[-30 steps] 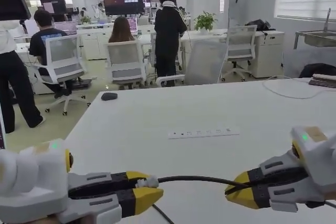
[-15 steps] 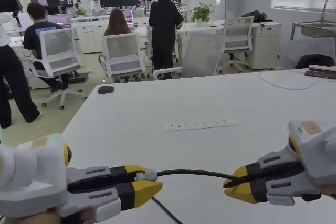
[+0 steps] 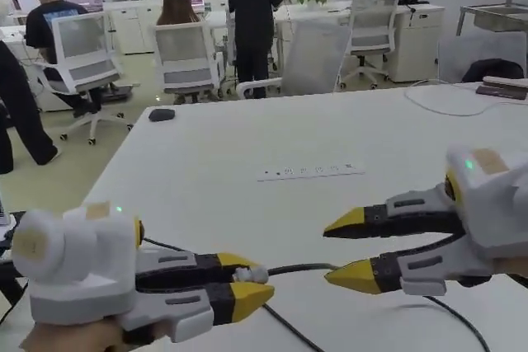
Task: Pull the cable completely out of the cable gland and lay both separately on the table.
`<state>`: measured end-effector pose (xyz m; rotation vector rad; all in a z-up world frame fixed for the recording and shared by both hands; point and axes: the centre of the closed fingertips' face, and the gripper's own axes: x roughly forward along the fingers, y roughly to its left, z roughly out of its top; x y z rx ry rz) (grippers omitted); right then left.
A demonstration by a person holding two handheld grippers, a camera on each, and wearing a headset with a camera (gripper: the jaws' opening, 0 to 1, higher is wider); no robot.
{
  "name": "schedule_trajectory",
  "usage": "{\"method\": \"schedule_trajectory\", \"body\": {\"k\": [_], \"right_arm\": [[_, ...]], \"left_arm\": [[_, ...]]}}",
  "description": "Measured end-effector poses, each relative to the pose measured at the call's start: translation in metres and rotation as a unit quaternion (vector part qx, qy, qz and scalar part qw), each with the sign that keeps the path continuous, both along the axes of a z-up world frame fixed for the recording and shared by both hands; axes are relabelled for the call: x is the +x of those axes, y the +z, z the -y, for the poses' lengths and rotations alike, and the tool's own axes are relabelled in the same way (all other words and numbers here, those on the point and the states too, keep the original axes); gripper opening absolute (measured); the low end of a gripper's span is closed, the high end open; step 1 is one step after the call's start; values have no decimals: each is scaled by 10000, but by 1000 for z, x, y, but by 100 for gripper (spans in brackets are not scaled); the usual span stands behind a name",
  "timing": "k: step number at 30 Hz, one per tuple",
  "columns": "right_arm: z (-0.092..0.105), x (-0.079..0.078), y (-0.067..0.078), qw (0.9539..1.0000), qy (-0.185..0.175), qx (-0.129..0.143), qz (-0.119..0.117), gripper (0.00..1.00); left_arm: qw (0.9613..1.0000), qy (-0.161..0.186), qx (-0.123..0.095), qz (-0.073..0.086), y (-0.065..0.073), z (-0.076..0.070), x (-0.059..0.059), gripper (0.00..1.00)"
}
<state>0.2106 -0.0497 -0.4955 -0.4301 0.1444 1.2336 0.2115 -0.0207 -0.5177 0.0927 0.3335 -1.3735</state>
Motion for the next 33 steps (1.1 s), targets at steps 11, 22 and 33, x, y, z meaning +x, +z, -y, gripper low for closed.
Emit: {"method": "schedule_trajectory", "body": {"k": [11, 22, 33], "right_arm": [[-39, -2, 2, 9975, 522, -473, 23, 19], [-67, 9, -5, 9974, 410, -566, -184, 4], [-64, 10, -12, 9968, -235, -712, -270, 3]], "left_arm": [[9996, -241, -117, 40, 21, -9, 5, 17], [9987, -360, -320, -172, 27, -32, 13, 17], [9959, -533, -591, -432, 31, -56, 16, 17]]}}
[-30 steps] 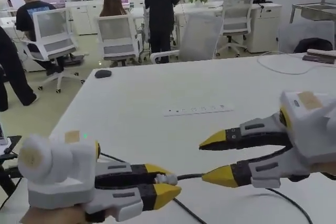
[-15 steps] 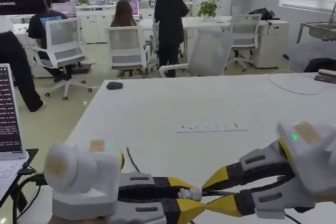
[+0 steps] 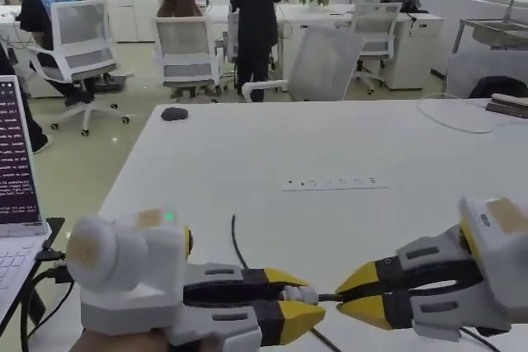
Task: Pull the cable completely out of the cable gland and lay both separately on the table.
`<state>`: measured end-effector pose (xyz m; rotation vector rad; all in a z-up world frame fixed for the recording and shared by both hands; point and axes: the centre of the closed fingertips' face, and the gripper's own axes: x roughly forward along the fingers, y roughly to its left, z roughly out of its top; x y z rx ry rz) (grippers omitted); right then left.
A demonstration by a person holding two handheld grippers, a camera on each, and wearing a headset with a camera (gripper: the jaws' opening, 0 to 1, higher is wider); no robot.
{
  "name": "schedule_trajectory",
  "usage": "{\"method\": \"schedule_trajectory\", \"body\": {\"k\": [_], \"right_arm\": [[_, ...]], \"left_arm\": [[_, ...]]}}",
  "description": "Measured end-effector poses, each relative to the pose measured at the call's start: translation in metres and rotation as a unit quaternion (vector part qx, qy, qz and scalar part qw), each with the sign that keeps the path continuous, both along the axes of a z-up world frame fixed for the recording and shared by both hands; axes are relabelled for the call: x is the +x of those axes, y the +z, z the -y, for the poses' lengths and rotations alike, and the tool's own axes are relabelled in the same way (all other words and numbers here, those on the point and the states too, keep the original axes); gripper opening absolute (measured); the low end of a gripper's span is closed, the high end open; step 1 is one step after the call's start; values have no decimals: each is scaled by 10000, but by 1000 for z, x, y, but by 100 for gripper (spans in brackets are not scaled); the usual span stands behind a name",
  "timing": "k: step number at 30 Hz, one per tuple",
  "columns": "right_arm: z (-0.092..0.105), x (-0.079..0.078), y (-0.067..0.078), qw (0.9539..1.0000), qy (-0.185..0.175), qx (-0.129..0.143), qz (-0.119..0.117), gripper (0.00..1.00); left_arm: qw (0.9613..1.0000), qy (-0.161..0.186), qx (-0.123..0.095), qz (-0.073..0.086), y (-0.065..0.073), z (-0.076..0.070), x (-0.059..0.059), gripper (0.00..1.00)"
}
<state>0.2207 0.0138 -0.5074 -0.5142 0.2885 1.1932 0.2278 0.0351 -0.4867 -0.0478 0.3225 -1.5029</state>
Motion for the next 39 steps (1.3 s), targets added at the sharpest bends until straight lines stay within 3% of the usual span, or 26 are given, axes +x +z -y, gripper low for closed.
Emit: {"method": "schedule_trajectory", "body": {"k": [5, 10, 14, 17, 21, 24, 27, 35, 39], "right_arm": [[17, 2, 4, 9999, -120, 113, 6, 4], [36, 0, 6, 9998, -95, 154, 40, 4], [61, -4, 3, 9999, 94, -26, 34, 4], [74, -6, 4, 9998, 220, 16, 32, 3], [86, -4, 0, 9998, 190, 15, -4, 4], [92, -7, -2, 9997, 258, 34, 23, 4], [98, -9, -1, 9994, 262, 209, -16, 4], [109, -11, -4, 9995, 212, 231, -64, 5], [109, -12, -5, 9991, 183, 322, -195, 6]], "left_arm": [[9998, 50, 13, 165, 6, -2, -1, 17], [9995, 237, 14, 227, 11, -2, -1, 17], [9988, 296, 215, 323, 6, 8, -2, 17], [9987, 354, 147, 350, 10, 19, -6, 17], [9978, 483, 232, 378, 9, 35, -10, 17], [9974, 462, 276, 485, 12, 41, -12, 17], [9972, 508, 311, 453, 12, 45, -12, 17], [9977, 533, 233, 359, 12, 59, -18, 17], [9979, 553, 163, 287, 13, 62, -22, 17]]}}
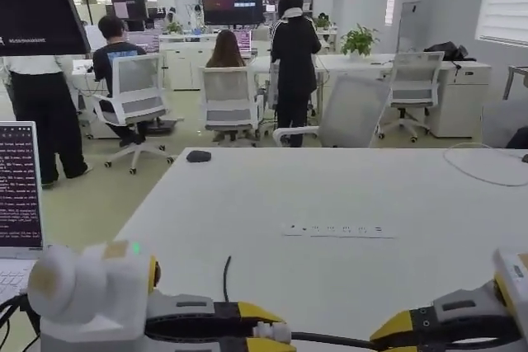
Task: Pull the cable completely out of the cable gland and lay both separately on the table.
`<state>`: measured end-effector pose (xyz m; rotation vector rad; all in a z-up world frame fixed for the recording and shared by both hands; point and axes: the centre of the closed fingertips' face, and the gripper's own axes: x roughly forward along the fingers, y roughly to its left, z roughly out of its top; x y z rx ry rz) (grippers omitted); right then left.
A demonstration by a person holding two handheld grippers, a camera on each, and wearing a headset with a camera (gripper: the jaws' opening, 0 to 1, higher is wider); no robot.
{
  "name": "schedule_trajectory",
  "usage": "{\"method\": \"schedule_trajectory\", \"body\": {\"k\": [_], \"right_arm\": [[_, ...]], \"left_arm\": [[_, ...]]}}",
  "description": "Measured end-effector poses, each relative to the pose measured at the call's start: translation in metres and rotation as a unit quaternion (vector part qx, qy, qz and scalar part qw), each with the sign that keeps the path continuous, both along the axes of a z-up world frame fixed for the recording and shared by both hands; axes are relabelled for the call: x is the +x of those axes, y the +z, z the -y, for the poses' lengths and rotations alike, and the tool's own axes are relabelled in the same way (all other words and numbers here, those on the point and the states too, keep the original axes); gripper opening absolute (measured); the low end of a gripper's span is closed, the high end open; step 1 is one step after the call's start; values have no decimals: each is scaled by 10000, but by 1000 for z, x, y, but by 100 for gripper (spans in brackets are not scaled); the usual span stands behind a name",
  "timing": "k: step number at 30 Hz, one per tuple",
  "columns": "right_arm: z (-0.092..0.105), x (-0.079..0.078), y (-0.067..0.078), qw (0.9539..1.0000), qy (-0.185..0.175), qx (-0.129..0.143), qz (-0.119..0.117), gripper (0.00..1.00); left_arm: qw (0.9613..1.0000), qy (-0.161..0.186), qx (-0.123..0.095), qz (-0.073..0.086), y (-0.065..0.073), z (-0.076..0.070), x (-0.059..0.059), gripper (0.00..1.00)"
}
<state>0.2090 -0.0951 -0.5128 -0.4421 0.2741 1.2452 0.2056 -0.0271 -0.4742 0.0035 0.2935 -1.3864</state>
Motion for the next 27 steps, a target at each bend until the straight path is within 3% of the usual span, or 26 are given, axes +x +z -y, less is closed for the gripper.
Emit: {"method": "schedule_trajectory", "body": {"k": [5, 10, 15, 19, 27], "right_arm": [[-15, 8, 17, 9988, -73, 483, -14, 20], [-38, 5, 8, 9995, 168, 257, 72, 30], [-54, 4, 5, 9992, 256, 321, 3, 24], [-63, 5, 9, 9985, 342, 429, 27, 7], [-69, 11, 6, 9986, 373, 381, 11, 6]], "left_arm": [[9998, 96, 45, -150, -13, 2, 4, 17], [9994, 86, -153, -311, -15, 5, 4, 17], [9993, -17, -199, -301, -12, 6, 4, 17], [9992, -66, -233, -322, -12, 6, 4, 17], [9990, -16, -242, -365, -13, -1, 12, 17]]}}
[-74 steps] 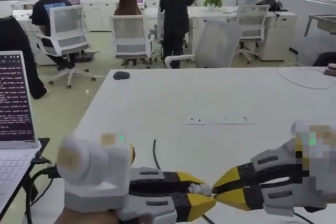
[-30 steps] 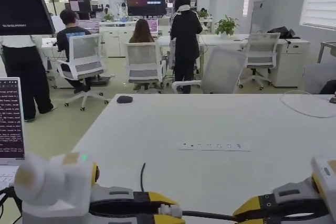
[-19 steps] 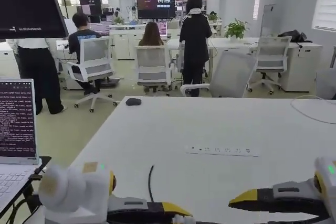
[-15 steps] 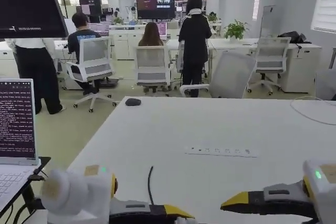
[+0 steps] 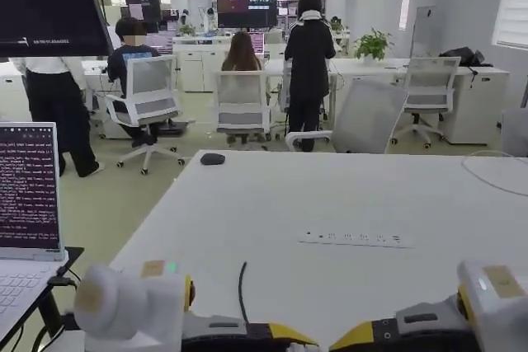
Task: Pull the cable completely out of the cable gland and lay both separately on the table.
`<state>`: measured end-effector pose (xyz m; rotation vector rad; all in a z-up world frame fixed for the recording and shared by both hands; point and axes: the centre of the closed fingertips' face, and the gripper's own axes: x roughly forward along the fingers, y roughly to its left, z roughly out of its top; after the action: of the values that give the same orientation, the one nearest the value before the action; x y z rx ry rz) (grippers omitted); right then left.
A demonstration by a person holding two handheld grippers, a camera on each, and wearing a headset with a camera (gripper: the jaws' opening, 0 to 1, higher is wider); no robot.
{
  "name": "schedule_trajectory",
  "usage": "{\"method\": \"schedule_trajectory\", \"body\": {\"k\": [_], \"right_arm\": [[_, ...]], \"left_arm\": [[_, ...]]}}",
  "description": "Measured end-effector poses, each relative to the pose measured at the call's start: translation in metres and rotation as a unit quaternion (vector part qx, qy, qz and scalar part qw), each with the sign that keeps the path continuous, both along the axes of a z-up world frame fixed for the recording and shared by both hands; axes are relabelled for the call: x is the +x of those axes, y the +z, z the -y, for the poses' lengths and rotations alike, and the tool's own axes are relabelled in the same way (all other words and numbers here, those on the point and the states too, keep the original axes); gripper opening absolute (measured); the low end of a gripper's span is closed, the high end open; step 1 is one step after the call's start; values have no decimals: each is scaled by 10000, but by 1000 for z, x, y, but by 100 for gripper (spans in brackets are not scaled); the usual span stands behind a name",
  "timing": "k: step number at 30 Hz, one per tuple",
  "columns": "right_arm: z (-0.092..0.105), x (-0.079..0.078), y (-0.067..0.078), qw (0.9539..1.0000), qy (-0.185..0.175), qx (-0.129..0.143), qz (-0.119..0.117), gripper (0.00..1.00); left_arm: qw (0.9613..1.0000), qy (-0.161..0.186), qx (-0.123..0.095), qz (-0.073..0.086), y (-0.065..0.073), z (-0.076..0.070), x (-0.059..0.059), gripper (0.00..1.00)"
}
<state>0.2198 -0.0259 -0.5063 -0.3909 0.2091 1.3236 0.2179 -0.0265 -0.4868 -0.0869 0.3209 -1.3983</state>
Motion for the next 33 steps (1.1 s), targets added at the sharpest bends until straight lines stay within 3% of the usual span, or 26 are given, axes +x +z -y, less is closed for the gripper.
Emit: {"method": "schedule_trajectory", "body": {"k": [8, 18, 33], "right_arm": [[2, 1, -4, 9999, 38, -99, 7, 6], [17, 5, -12, 9996, -107, -257, -57, 5], [44, 12, -18, 9983, -448, -350, -121, 5]], "left_arm": [[10000, -7, 53, -42, -1, -3, 2, 17], [9996, 266, 11, -77, -1, -21, 8, 17], [9991, 421, 5, 18, 3, -37, 12, 17]]}}
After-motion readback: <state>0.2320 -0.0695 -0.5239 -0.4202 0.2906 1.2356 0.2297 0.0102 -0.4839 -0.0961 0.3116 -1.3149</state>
